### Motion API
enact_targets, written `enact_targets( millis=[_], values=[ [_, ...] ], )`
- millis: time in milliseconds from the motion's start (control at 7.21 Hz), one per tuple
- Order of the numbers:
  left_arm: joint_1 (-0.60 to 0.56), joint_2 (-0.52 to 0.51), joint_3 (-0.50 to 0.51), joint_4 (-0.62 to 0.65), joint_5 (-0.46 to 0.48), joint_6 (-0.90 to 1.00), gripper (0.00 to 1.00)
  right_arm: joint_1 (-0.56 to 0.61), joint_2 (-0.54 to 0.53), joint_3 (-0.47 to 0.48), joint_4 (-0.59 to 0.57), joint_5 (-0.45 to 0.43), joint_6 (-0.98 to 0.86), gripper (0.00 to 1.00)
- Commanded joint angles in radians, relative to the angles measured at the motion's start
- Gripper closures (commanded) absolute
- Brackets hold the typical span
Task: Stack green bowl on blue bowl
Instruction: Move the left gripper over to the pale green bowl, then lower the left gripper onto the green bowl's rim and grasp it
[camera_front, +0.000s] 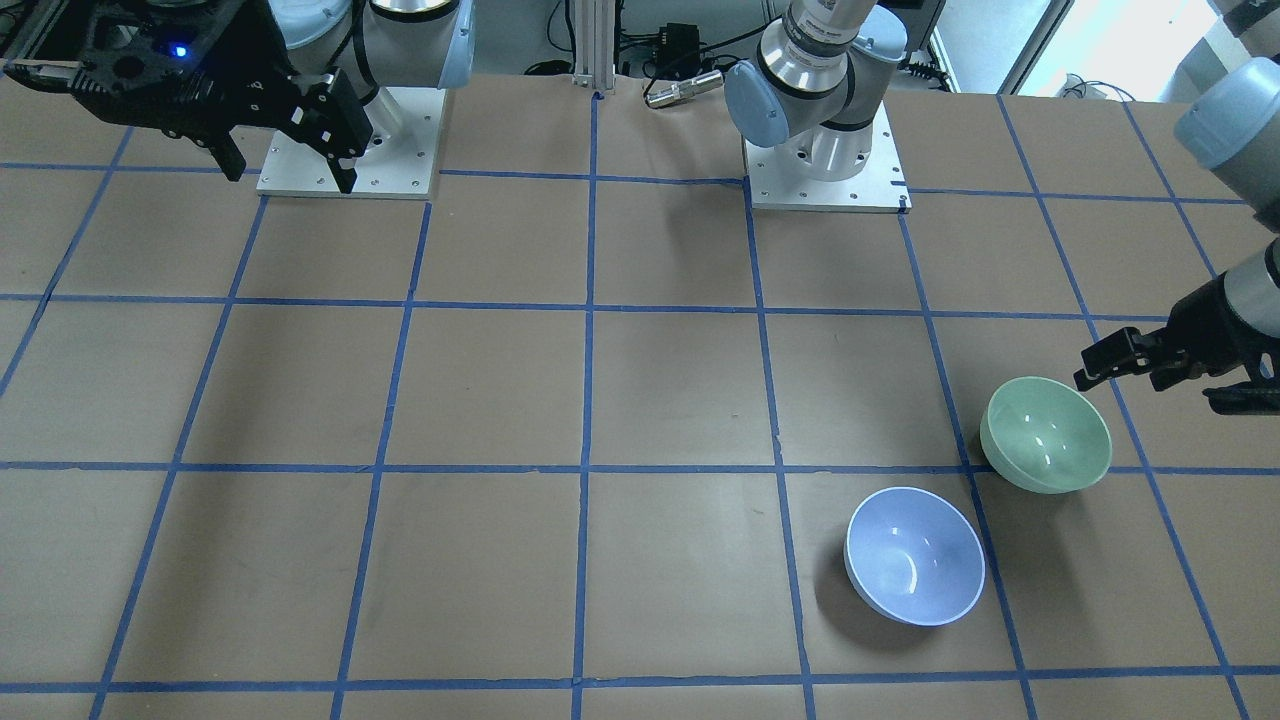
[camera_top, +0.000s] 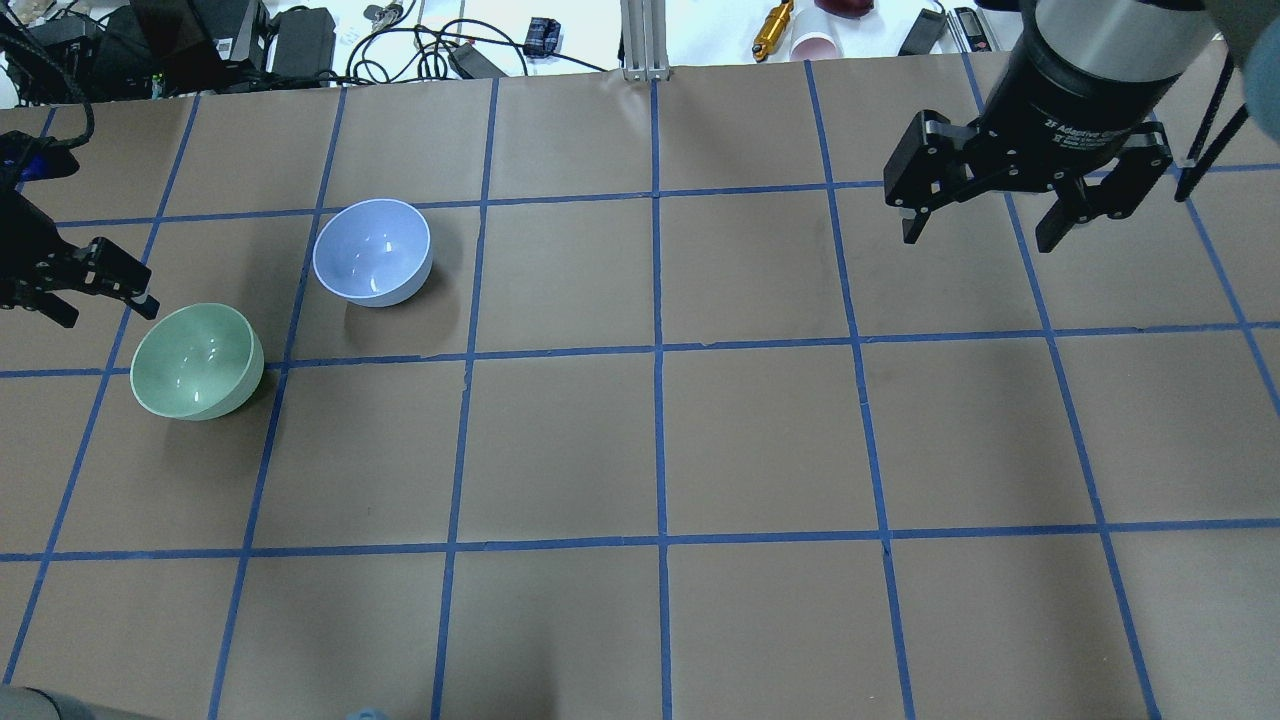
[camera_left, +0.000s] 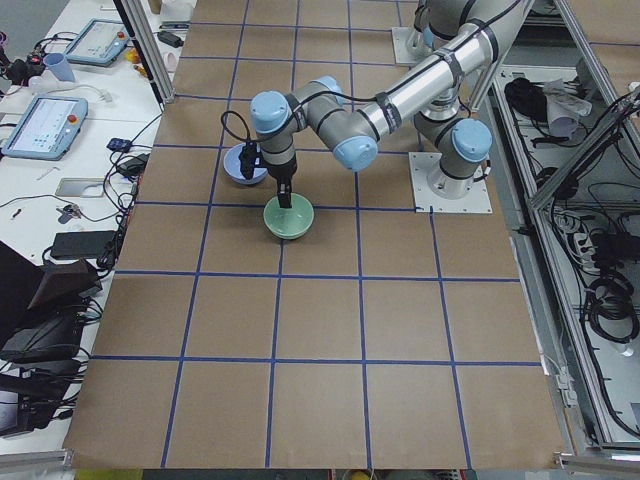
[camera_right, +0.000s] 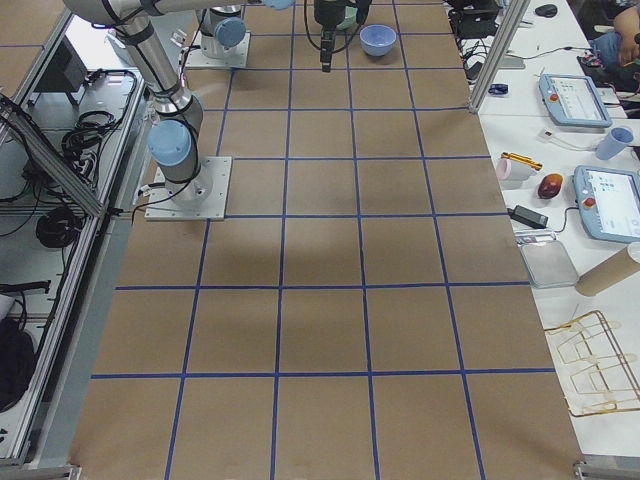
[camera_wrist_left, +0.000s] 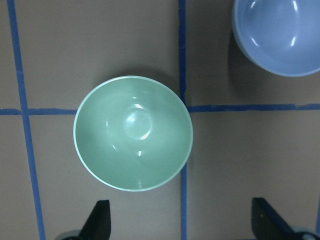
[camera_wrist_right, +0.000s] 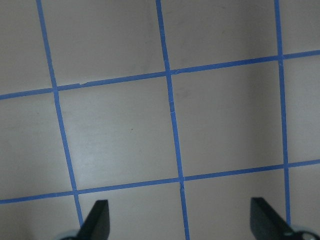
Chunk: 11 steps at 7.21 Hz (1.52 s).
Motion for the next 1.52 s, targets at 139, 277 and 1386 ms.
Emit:
enact_targets(
  millis=[139, 277, 1386],
  values=[
    [0.063, -0.088, -0.048, 0.158, 0.001, 0.108, 0.0, -0.001, 0.0, 0.001, 0.0, 0.0, 0.0, 0.0],
    [0.098, -0.104, -0.084, 0.224, -0.005, 0.185, 0.0, -0.001, 0.0, 0.001, 0.0, 0.0, 0.0, 0.0],
    [0.105, -0.204, -0.093, 0.266, -0.053, 0.127, 0.29, 0.0, 0.0, 0.001, 0.0, 0.0, 0.0, 0.0]
  ],
)
